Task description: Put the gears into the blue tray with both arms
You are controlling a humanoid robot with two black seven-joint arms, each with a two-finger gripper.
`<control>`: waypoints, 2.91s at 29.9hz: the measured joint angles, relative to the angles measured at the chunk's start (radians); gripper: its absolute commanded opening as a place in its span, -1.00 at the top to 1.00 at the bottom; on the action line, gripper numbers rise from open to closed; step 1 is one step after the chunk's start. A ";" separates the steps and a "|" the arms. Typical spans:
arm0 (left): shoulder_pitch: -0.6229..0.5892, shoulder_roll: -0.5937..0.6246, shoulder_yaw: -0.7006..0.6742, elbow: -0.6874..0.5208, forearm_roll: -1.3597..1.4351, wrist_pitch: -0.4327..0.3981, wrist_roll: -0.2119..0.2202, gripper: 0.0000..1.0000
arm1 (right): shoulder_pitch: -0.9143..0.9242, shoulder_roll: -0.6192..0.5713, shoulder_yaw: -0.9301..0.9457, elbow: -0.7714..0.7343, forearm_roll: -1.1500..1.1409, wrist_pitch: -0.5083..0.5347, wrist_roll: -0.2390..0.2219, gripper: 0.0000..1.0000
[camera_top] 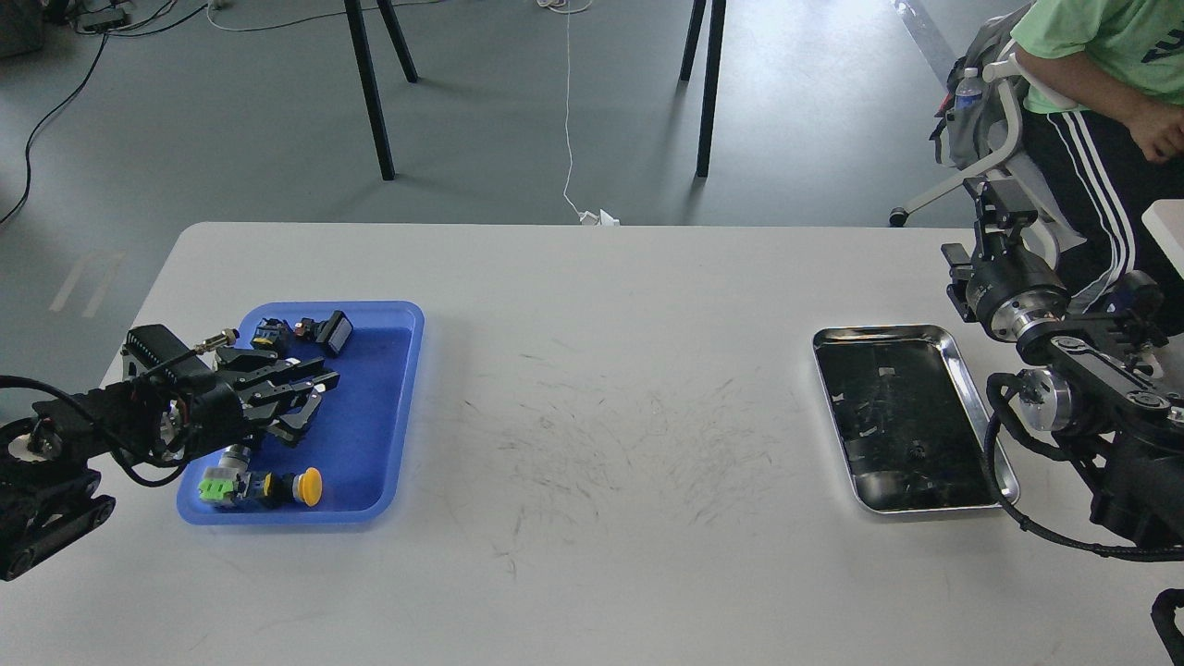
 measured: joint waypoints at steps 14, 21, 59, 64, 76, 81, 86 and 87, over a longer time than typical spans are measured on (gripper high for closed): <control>0.004 -0.001 -0.002 -0.007 -0.009 0.003 0.000 0.46 | 0.000 -0.005 0.000 0.001 -0.001 0.000 -0.001 -0.85; 0.004 0.004 -0.002 -0.013 -0.033 0.003 0.000 0.31 | 0.000 -0.006 0.000 0.001 0.000 0.000 -0.001 -0.85; -0.157 0.167 -0.270 -0.099 -1.122 -0.543 0.000 -0.39 | 0.004 -0.210 -0.196 0.352 0.000 0.077 -0.007 -0.87; -0.156 0.151 -0.295 -0.093 -1.249 -0.577 0.000 -0.59 | 0.026 -0.333 -0.273 0.492 -0.051 0.140 -0.026 -0.88; -0.153 0.023 -0.296 -0.053 -1.413 -0.558 0.000 -0.67 | 0.236 -0.560 -0.535 0.657 -0.287 0.394 -0.077 -0.89; -0.155 -0.031 -0.298 -0.019 -1.416 -0.542 0.000 -0.74 | 0.263 -0.612 -0.558 0.664 -0.429 0.457 -0.080 -0.88; -0.152 -0.093 -0.321 -0.008 -1.461 -0.544 0.000 -0.92 | 0.264 -0.641 -0.560 0.668 -0.548 0.465 -0.082 -0.88; -0.149 -0.100 -0.324 -0.008 -1.481 -0.546 0.000 -0.95 | 0.264 -0.648 -0.561 0.668 -0.566 0.466 -0.082 -0.87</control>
